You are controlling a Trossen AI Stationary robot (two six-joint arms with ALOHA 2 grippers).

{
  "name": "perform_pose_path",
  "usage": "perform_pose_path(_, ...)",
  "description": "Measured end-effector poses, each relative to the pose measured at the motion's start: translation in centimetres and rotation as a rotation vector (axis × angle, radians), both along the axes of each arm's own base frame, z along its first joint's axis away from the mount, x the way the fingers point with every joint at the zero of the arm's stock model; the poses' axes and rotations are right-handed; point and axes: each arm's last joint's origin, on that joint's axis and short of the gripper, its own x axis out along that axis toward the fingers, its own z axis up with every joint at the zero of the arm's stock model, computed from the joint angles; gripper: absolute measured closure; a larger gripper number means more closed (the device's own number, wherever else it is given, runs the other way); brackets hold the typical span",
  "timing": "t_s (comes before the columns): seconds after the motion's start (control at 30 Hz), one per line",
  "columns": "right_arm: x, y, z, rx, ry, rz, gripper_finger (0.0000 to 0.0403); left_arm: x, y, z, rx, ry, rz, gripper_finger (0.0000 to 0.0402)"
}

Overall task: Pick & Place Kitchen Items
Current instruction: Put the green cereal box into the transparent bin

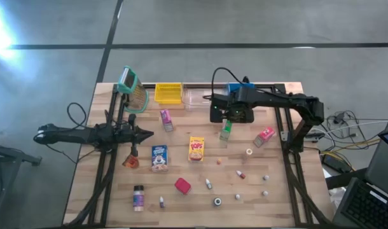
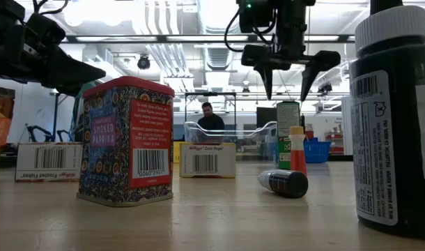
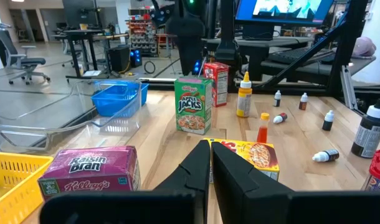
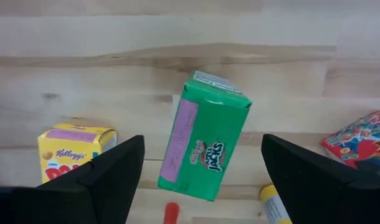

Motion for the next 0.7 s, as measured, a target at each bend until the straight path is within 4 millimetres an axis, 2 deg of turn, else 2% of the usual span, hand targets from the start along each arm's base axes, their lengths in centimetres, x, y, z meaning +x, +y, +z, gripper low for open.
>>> perform_pose_path(0.27,0.4,0.2,-2.3,-0.006,-0.053,-0.016,0.0092,0.0,0.0,0.0,0.0,0.0,0.0,0.0378)
perform_pose_path(0.7,-0.8,0.5,-6.4,0.011,0.011,-0.056,0.006,0.0,0.0,0.0,0.0,0.0,0.0,0.0378)
